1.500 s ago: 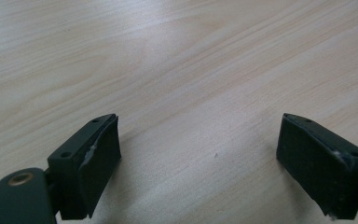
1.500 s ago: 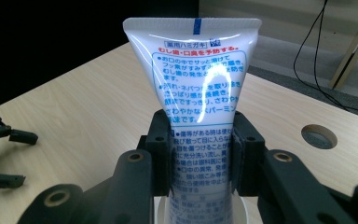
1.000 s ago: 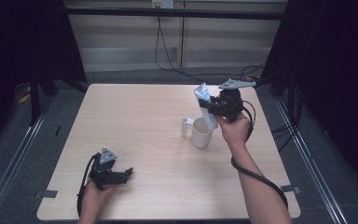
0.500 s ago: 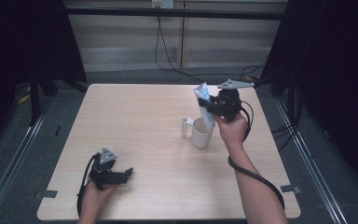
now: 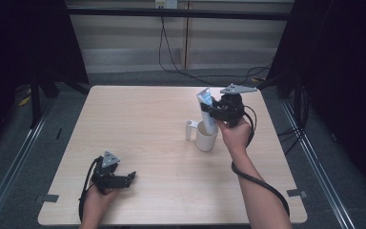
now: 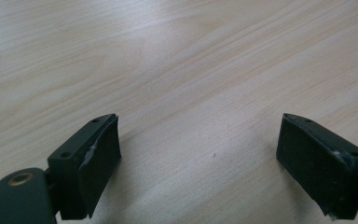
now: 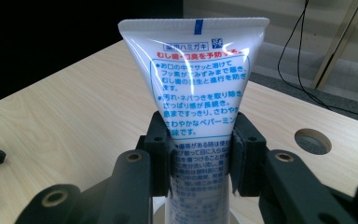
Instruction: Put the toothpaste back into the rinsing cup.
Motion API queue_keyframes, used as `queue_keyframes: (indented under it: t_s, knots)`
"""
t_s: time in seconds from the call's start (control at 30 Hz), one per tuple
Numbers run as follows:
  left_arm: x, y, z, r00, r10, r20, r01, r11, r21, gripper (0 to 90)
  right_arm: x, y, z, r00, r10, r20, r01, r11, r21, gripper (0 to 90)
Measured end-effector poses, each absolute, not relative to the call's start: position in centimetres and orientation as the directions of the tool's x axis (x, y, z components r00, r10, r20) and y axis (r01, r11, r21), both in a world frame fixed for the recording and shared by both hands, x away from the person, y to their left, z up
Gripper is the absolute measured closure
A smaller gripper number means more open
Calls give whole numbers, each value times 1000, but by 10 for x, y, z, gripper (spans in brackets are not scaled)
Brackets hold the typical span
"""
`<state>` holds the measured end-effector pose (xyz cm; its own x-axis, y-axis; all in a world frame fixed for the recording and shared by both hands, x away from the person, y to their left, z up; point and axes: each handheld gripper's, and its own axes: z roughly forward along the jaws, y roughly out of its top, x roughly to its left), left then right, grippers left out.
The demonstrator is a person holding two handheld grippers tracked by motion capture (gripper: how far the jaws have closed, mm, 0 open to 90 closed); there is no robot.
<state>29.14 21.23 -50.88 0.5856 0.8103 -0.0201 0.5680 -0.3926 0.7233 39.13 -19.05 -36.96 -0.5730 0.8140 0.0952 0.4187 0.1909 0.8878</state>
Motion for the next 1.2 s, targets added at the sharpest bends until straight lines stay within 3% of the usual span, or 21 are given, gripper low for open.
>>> queue_keyframes:
  t_s: [1.2]
  knots:
    - [291,212,-509,584,811,-22,568,-390,725,132,379,-194,-397,-550,832,75,432,207,878,643]
